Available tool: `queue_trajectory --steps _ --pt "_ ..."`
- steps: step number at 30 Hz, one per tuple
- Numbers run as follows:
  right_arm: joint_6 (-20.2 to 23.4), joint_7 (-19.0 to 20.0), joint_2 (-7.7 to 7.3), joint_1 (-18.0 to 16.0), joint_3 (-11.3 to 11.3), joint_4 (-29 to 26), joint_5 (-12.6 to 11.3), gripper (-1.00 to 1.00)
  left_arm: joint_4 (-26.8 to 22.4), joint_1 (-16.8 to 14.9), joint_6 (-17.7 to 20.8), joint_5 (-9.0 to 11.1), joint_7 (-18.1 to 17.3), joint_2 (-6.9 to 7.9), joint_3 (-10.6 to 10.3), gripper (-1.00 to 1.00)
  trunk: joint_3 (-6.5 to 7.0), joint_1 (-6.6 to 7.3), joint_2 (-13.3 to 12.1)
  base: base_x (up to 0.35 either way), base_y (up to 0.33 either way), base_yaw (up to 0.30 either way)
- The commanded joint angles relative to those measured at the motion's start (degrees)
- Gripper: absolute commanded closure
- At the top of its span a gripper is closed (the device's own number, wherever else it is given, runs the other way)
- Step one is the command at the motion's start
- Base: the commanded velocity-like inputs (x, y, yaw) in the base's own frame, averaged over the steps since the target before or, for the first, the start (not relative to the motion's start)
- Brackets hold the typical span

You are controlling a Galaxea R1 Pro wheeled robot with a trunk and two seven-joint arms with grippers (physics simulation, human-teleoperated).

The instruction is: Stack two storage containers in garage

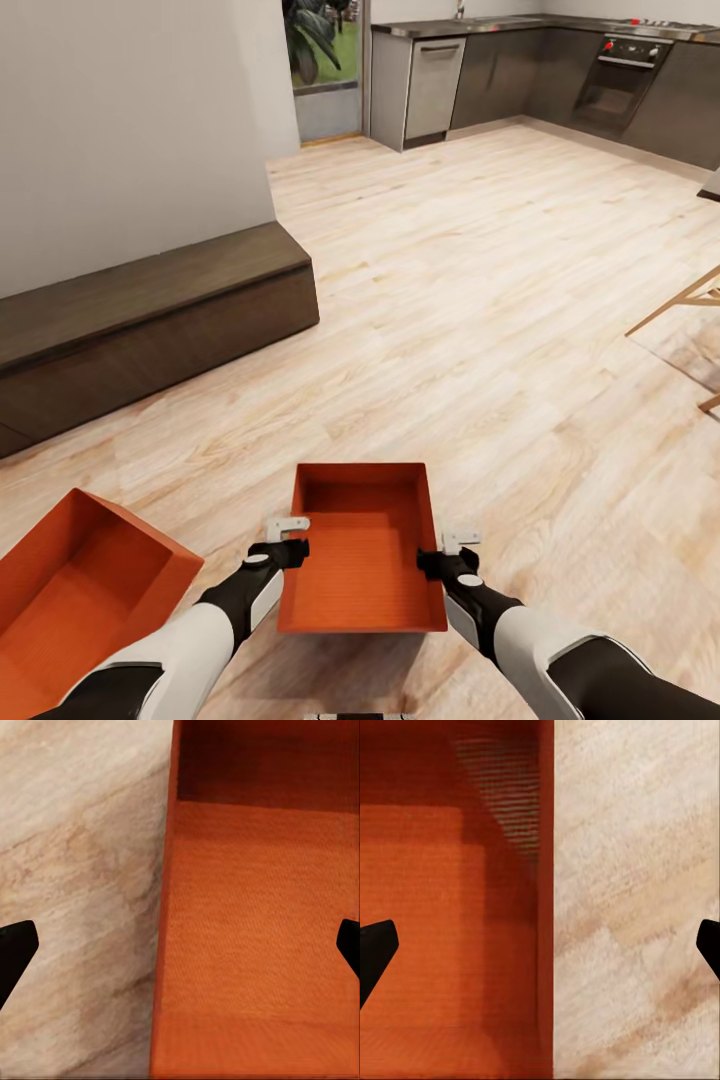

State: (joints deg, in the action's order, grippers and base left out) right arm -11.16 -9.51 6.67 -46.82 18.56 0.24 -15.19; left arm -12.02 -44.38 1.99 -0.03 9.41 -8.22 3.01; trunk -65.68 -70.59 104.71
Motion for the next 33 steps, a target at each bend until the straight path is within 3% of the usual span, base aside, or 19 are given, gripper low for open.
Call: queue_trajectory --steps 1,3,10,33 --pt "-0.26 -0.13 0.02 0.08 0.51 0.16 -0.50 -1.00 0.16 -0.01 0.21 0.00 0.08 -0.02 0.29 -1.00 -0.21 -0.22 0.43 0.000 0.000 0.000" --pt "-0.44 0.07 0.02 0.42 0.51 0.42 -0.50 -1.00 1.41 -0.01 0.21 0.18 0.08 0.14 0.32 -1.00 -0.57 -0.66 1.23 0.000 0.000 0.000" --pt "-0.53 0.19 0.03 1.71 0.46 0.55 -0.51 -1.00 4.05 -0.01 0.20 3.60 0.08 0.75 0.32 -1.00 -1.83 -2.20 4.04 0.000 0.000 0.000" --pt "-0.59 0.19 -0.16 2.08 0.42 0.56 -0.38 -1.00 4.73 -0.01 0.16 3.89 0.08 1.10 0.24 -1.00 -5.96 -7.25 13.26 0.000 0.000 0.000"
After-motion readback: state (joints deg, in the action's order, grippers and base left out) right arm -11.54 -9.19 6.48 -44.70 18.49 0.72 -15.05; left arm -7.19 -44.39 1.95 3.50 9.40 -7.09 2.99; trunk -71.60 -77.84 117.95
